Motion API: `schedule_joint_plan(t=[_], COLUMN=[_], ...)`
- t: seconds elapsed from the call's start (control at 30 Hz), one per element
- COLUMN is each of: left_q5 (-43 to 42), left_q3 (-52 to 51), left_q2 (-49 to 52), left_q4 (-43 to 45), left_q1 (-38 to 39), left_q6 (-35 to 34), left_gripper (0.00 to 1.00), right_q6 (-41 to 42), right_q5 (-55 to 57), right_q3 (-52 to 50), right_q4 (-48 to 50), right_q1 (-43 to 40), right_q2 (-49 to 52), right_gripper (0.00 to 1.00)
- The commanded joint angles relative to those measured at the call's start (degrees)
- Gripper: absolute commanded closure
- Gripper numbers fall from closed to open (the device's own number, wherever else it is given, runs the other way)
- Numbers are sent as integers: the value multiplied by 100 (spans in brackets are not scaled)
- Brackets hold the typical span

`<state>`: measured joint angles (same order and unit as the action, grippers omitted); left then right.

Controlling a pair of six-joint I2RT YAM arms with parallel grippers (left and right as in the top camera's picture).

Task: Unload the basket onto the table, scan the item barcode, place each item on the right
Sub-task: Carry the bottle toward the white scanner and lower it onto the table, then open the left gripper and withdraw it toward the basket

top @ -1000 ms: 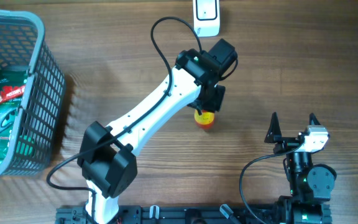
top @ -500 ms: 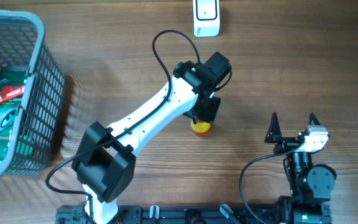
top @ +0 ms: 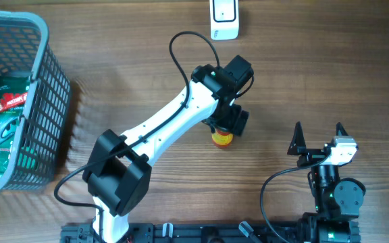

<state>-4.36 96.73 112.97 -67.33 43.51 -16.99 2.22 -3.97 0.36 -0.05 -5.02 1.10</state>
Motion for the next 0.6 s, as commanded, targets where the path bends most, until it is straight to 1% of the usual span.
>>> schedule_joint_plan(t=[0.0, 0.17, 0.3, 0.43, 0.57], left_q5=[758, 1141, 1202, 1202, 1200], left_q3=[815, 1543, 1801, 1910, 1912], left_q2=[-90, -466, -855, -1355, -1882], left_q4=[-358, -671, -667, -643, -551], left_q1=[-66, -192, -404, -800, -1471], left_q6=[28, 31, 31, 31, 28], left_gripper=[0, 0, 0, 0, 0], right_q6=[-68, -70, -70, -68, -72], right_q5=[57, 57, 57, 57, 57], right_q3=[-7, -7, -7, -7, -7], right_q4=[11, 11, 11, 11, 11], right_q1=[35, 35, 35, 35, 35], right_q2=[-31, -31, -31, -31, -31], right_gripper=[0, 0, 0, 0, 0])
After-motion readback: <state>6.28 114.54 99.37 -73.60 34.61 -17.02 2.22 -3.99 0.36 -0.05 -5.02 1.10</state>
